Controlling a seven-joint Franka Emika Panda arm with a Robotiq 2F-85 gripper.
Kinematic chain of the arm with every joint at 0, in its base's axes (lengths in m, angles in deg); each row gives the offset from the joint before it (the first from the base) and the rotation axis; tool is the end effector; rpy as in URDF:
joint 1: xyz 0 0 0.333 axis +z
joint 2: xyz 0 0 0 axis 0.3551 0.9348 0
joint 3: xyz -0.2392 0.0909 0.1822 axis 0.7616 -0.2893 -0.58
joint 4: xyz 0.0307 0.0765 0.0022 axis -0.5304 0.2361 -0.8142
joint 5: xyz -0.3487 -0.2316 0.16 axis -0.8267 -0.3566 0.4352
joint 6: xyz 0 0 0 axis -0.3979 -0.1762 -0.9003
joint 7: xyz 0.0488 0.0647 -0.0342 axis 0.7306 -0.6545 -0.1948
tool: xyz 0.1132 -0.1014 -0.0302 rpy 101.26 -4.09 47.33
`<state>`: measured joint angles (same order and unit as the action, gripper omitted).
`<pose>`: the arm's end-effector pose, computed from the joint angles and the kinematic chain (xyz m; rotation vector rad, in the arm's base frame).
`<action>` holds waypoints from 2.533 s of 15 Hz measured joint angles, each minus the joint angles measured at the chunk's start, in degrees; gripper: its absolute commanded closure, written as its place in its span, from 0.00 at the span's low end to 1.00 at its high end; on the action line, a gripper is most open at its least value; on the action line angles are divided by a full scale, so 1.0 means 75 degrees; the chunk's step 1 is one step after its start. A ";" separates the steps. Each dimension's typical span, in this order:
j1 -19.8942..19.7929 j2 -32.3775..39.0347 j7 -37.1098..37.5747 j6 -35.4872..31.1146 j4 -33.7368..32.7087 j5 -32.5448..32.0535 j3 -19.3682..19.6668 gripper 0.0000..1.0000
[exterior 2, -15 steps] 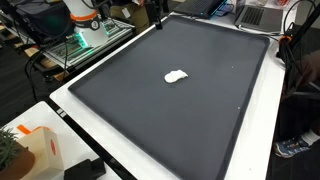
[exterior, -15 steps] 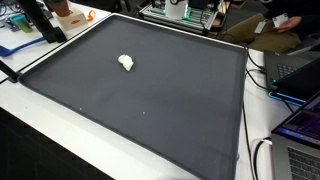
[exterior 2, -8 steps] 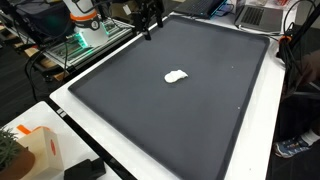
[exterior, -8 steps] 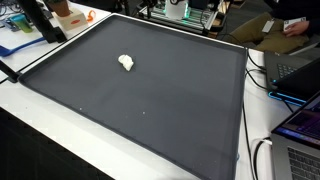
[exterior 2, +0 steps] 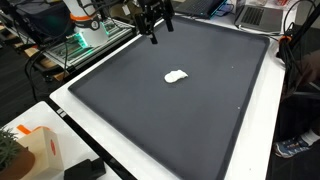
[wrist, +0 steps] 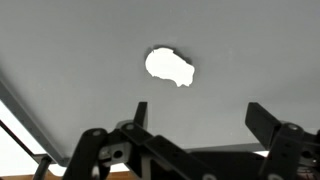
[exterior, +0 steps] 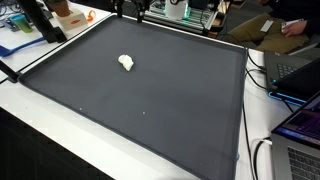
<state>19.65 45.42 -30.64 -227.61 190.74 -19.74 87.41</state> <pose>0.5030 -0.0083 0.2445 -3.0529 0.0687 -0.5931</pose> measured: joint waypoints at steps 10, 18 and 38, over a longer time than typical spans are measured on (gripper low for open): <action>-0.0999 0.1734 0.2564 -0.3086 0.0220 -0.2243 0.0241 0.00; -0.0621 0.1967 0.2158 -0.3575 0.0250 -0.1458 0.0142 0.00; 0.0222 0.3567 0.1407 -0.6337 0.0129 -0.0112 0.0120 0.00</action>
<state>21.31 72.17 -20.09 -275.14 191.71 -20.58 88.31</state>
